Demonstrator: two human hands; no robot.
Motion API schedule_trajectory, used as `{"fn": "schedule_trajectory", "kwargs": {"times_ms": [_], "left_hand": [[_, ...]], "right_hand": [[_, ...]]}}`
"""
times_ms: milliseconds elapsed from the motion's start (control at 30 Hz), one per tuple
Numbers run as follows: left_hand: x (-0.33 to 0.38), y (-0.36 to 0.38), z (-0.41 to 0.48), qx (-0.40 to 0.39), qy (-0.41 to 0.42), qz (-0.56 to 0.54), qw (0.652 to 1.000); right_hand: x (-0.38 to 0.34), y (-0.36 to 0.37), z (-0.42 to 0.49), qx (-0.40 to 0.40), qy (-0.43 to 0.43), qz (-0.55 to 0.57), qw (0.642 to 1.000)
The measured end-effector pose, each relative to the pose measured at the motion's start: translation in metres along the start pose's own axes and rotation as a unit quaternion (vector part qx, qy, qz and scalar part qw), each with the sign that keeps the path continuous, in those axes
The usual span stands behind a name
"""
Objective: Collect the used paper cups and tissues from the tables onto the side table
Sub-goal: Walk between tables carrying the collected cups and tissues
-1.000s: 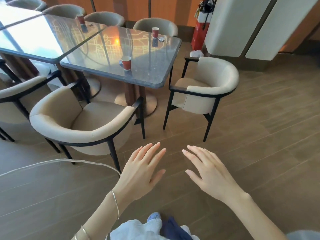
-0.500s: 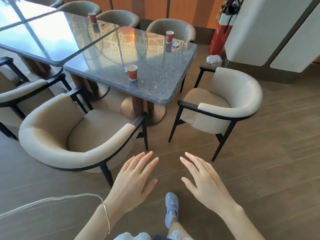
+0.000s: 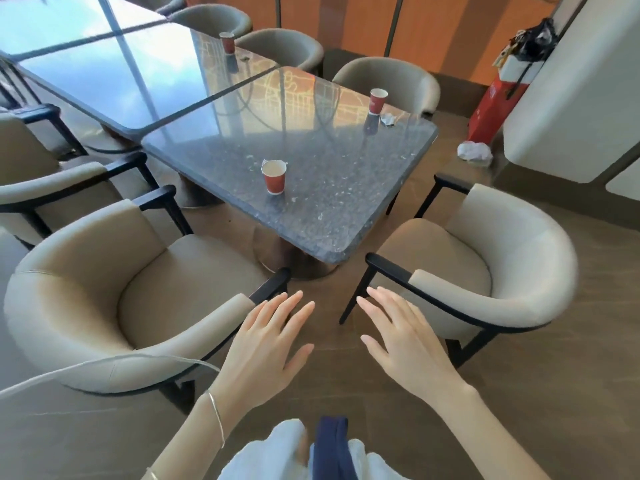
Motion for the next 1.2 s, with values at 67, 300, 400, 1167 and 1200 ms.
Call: {"fn": "schedule_trajectory", "kwargs": {"times_ms": [67,300,400,1167,1200], "left_hand": [[-0.008,0.006,0.014,-0.008,-0.015,0.004,1.0],[-0.051,0.023,0.075,-0.014,-0.021,0.02,0.999],[-0.081,0.022,0.115,-0.01,-0.028,0.022,0.999],[-0.258,0.048,0.339,-0.014,-0.133,0.029,0.991],[-0.264,0.053,0.345,-0.016,-0.143,0.023,0.989]], "right_hand": [[0.007,0.007,0.018,0.001,-0.01,0.012,1.0],[0.032,0.047,0.089,-0.035,-0.031,0.029,0.998],[0.041,0.052,0.136,-0.033,-0.036,0.023,0.999],[0.092,0.127,0.425,-0.099,-0.11,0.049,0.988],[0.093,0.134,0.435,-0.103,-0.119,0.055,0.986]]}}
Point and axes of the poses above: each hand's wrist, its own z-axis towards the middle knuckle, its own y-axis out of the palm, x = y × z, the point moved 9 cm from there along z, towards the middle knuckle, and after that the axes turned 3 degrees about x, right-handed, at the moved point
